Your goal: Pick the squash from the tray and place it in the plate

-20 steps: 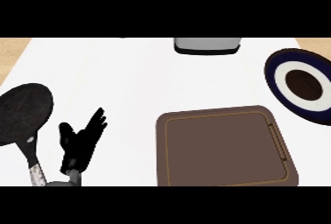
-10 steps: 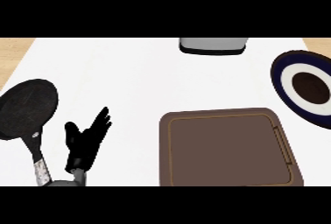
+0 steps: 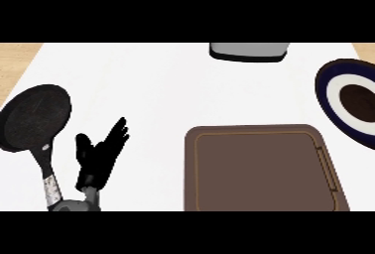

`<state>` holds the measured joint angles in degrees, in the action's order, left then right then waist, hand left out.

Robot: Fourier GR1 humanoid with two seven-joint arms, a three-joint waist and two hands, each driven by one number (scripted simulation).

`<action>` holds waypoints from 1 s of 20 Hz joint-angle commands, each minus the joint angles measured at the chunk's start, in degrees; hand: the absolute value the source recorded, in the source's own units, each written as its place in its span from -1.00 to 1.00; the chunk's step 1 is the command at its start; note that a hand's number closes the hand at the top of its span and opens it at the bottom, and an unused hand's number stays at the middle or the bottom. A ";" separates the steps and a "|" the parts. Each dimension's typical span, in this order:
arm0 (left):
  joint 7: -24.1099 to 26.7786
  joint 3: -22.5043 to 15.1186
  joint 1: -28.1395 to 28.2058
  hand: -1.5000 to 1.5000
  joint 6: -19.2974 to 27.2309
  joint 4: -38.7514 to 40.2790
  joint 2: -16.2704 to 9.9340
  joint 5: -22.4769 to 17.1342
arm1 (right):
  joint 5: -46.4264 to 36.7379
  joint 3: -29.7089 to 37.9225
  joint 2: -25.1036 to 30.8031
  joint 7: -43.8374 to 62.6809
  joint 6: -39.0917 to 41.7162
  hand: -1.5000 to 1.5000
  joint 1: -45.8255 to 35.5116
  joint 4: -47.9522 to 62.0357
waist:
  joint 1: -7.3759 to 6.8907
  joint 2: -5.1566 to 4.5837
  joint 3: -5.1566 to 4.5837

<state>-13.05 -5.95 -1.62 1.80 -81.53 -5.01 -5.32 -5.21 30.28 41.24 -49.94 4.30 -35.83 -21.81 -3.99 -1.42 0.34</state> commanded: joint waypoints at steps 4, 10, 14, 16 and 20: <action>-0.06 -1.77 -0.83 0.00 0.18 -0.18 0.79 1.40 | -11.57 -9.75 1.65 4.80 -3.76 -1.00 -2.07 6.42 | -2.58 -1.05 0.15; -0.28 -0.97 -0.67 0.00 -0.32 0.23 0.18 0.85 | -10.45 -9.12 -2.01 1.63 2.00 -1.00 -5.94 9.69 | -2.25 -0.88 0.32; 1.65 -0.48 -0.85 0.00 -0.78 1.78 0.47 0.49 | -5.84 -4.80 -1.18 -1.87 8.38 -1.00 -7.87 10.59 | -1.41 -1.00 0.33; 0.22 0.36 -1.14 0.00 -0.73 0.18 -0.06 -0.34 | -2.53 -1.52 -0.64 -3.17 11.39 -1.00 -7.14 11.94 | -0.88 -0.84 0.41; 0.40 -0.02 -1.58 0.00 -0.77 1.06 0.16 0.12 | 0.30 1.29 2.58 -0.19 17.23 -1.00 -8.08 14.02 | -0.50 -1.13 0.38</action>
<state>-13.06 -6.34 -2.48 1.14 -81.32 -4.71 -5.24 -7.84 28.67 42.24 -49.61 15.73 -43.54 -9.54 -5.06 -2.31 0.70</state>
